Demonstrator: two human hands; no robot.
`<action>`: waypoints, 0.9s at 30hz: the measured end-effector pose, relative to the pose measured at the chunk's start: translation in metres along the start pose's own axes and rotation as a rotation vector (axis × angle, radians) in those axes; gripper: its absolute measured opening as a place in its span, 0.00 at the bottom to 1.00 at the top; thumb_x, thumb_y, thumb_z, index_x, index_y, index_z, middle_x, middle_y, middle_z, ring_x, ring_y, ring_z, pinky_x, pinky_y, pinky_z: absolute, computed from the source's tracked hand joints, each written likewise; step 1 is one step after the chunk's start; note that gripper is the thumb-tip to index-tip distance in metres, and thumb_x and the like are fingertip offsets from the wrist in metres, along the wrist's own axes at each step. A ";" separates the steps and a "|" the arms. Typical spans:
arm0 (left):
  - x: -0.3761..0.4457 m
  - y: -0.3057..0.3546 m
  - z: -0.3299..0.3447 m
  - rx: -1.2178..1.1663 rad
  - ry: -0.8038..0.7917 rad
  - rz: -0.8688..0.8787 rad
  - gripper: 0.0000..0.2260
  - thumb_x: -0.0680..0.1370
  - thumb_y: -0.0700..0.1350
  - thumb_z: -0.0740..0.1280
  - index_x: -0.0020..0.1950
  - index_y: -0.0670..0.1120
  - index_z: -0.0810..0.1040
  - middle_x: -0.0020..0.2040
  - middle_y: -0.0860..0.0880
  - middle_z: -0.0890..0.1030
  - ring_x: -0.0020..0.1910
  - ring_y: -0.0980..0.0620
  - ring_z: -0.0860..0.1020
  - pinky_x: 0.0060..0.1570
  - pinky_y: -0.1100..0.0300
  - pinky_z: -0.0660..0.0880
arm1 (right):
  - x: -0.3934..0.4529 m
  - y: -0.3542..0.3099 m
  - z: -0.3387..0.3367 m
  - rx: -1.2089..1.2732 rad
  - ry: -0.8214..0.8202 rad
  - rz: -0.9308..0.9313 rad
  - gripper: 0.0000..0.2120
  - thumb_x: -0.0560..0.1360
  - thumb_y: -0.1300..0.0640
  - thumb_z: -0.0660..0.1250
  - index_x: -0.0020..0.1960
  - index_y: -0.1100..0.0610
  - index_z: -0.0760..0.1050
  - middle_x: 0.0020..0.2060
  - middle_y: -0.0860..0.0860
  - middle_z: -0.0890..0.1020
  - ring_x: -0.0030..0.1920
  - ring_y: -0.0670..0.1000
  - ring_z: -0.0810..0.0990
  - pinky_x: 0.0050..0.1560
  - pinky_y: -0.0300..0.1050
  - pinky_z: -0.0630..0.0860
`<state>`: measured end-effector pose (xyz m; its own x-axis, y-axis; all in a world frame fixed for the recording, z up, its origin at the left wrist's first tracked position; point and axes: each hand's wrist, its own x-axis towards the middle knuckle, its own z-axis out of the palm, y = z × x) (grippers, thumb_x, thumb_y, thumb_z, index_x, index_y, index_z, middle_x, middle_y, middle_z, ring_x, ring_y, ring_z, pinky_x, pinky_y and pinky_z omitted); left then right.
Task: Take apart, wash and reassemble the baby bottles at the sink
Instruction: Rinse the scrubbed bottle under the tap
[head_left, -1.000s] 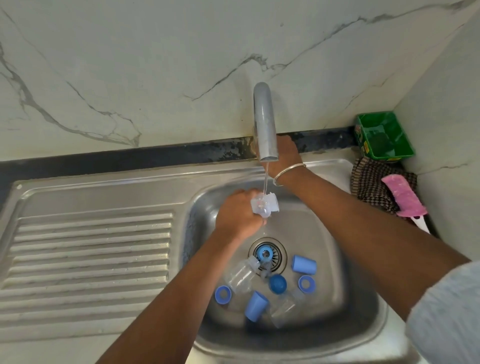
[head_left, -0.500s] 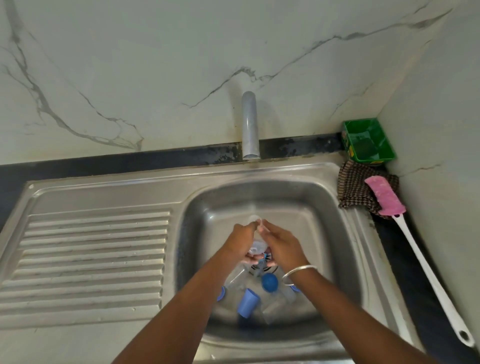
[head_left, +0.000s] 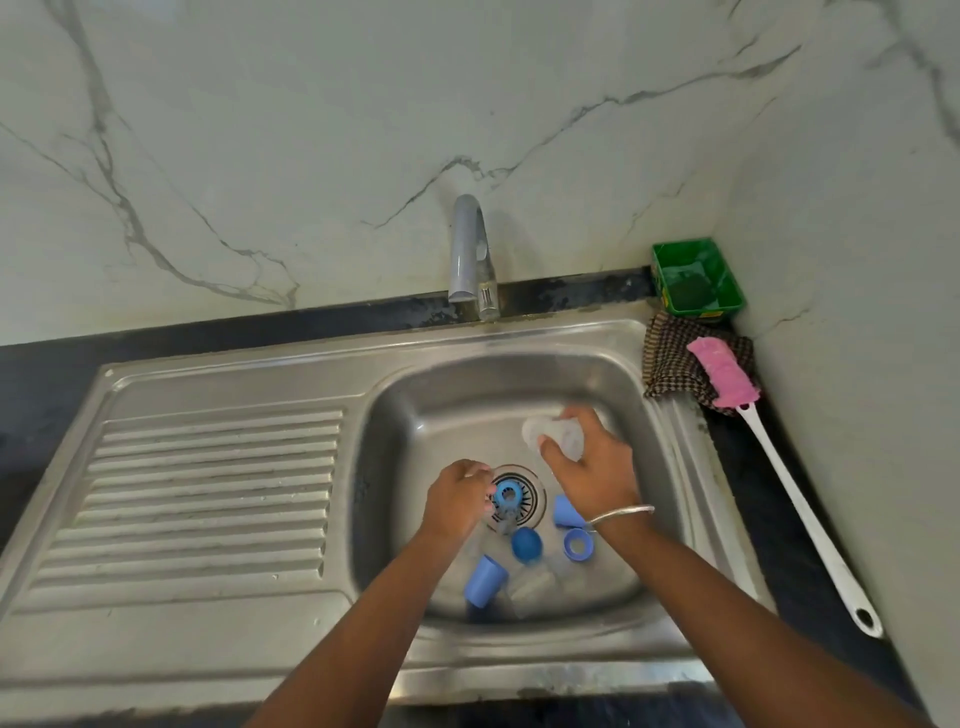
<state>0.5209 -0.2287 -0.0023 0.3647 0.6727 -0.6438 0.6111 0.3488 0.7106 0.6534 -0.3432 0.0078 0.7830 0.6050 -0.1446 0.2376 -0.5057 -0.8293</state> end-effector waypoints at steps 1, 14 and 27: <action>-0.003 -0.002 -0.001 0.012 0.036 0.068 0.05 0.79 0.41 0.63 0.49 0.47 0.79 0.47 0.45 0.83 0.42 0.50 0.81 0.38 0.59 0.77 | -0.001 0.001 -0.001 -0.042 0.022 -0.060 0.15 0.73 0.49 0.71 0.56 0.51 0.73 0.37 0.49 0.80 0.37 0.49 0.78 0.40 0.41 0.74; -0.025 -0.029 -0.012 0.220 0.012 0.329 0.10 0.77 0.40 0.66 0.50 0.56 0.80 0.49 0.53 0.84 0.52 0.55 0.81 0.55 0.55 0.79 | -0.014 0.018 -0.011 -0.288 -0.053 -0.018 0.16 0.73 0.42 0.68 0.55 0.50 0.74 0.39 0.54 0.81 0.39 0.56 0.78 0.39 0.42 0.72; -0.047 -0.034 -0.100 0.466 -0.107 0.695 0.25 0.66 0.53 0.77 0.61 0.56 0.76 0.57 0.59 0.79 0.56 0.60 0.77 0.56 0.60 0.75 | -0.065 -0.081 0.065 -0.200 -0.153 -0.121 0.23 0.69 0.31 0.62 0.46 0.51 0.71 0.35 0.50 0.80 0.39 0.55 0.80 0.42 0.49 0.78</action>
<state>0.4126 -0.2064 0.0323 0.8153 0.5610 -0.1434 0.4418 -0.4426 0.7803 0.5459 -0.3014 0.0493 0.6496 0.7466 -0.1434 0.4447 -0.5261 -0.7249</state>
